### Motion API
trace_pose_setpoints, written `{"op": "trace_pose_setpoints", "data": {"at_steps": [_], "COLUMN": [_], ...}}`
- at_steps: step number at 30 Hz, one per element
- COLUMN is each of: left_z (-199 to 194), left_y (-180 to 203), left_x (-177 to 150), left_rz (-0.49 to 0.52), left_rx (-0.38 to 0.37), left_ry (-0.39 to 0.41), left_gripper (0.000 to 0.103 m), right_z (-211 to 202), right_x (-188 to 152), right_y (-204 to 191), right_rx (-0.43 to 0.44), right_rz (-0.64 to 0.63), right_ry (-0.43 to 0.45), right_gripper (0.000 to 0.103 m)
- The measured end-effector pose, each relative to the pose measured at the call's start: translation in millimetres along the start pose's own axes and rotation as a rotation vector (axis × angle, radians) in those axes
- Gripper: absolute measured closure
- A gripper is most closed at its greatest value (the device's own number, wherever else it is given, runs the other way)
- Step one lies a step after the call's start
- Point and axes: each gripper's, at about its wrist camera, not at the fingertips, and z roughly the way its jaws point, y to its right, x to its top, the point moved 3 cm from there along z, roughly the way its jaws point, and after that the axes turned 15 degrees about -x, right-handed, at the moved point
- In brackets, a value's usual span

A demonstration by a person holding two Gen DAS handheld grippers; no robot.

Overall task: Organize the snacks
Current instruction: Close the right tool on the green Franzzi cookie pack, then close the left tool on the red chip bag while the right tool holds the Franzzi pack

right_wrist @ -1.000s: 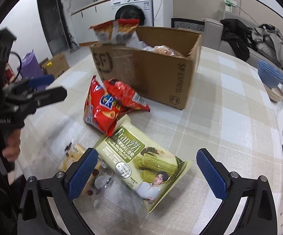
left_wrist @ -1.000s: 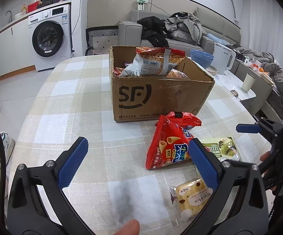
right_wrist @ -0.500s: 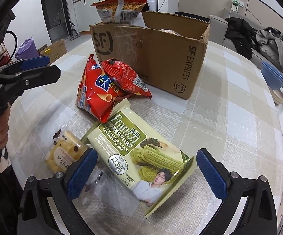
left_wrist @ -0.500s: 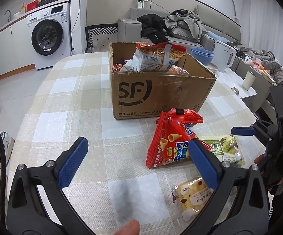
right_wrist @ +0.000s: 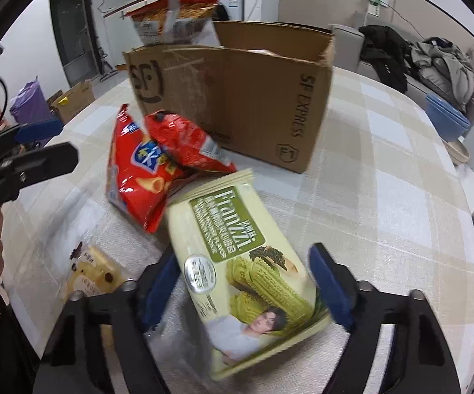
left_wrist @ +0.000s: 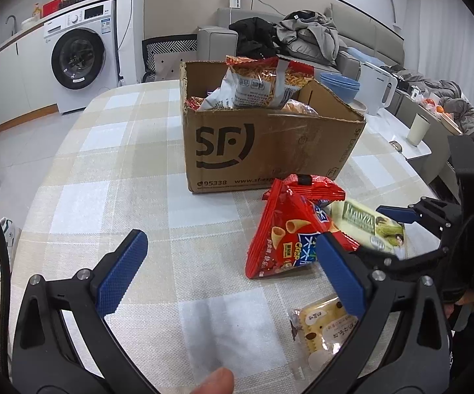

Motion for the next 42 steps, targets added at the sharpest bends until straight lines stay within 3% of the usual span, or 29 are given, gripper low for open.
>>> {"op": "trace_pose_setpoints", "data": {"at_steps": [4, 11, 15, 21, 30, 38, 42], "left_z": [3, 6, 12, 18, 26, 41, 52], "left_y": [-1, -2, -2, 3, 7, 19, 22], "left_x": [1, -2, -5, -11, -16, -22, -24], "left_rz": [0.001, 0.001, 0.008, 0.017, 0.030, 0.048, 0.042], "left_rx": [0.000, 0.003, 0.002, 0.001, -0.004, -0.011, -0.050], "left_ry": [-0.002, -0.014, -0.028, -0.038, -0.052, -0.086, -0.102], "left_gripper": [0.001, 0.001, 0.001, 0.001, 0.001, 0.001, 0.001], "right_z": [4, -2, -7, -15, -38, -44, -44], "right_x": [2, -3, -7, -5, 1, 4, 3], "right_y": [14, 14, 11, 14, 22, 26, 27], "right_rx": [-0.001, 0.034, 0.019, 0.033, 0.055, 0.058, 0.058], "right_rz": [0.054, -0.014, -0.017, 0.009, 0.046, 0.062, 0.066], "right_ry": [-0.028, -0.018, 0.002, 0.036, 0.108, 0.121, 0.121], "right_gripper": [0.030, 0.030, 0.039, 0.043, 0.043, 0.043, 0.043]}}
